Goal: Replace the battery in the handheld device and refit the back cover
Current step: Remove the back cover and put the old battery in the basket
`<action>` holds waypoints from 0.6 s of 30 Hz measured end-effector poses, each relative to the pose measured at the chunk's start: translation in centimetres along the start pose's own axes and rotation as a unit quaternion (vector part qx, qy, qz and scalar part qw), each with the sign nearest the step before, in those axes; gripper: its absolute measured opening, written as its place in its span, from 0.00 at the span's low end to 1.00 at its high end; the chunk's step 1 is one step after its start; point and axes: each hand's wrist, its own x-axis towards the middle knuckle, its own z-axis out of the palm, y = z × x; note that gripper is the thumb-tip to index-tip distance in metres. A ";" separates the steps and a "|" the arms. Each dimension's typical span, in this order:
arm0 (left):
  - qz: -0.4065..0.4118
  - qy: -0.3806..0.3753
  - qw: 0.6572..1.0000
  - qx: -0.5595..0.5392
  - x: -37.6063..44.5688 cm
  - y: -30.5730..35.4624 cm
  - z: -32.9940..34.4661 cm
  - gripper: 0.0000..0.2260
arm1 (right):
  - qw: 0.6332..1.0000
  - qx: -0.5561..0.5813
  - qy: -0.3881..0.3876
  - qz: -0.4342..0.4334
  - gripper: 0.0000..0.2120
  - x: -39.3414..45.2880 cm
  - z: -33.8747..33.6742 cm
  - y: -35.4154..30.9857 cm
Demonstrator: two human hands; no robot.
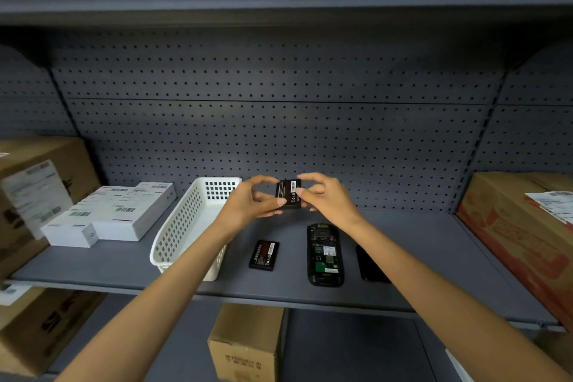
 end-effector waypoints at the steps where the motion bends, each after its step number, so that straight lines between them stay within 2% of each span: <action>1: 0.004 0.011 1.000 0.006 -0.1 0.1 -0.6 0.22 | 1.000 0.002 -0.004 -0.005 0.17 0.4 0.5 -0.5; 5: 0.016 0.057 0.998 0.028 -0.6 0.2 -3.1 0.24 | 1.000 -0.008 -0.019 -0.023 0.16 1.6 2.8 -1.9; 11: 0.008 0.125 0.988 0.090 -1.2 -1.6 -8.1 0.18 | 0.998 0.007 -0.053 -0.042 0.16 3.3 7.5 -3.3; 18: -0.006 0.158 0.982 0.108 -2.6 -3.1 -12.5 0.11 | 0.995 0.029 -0.087 -0.037 0.15 4.5 12.9 -3.6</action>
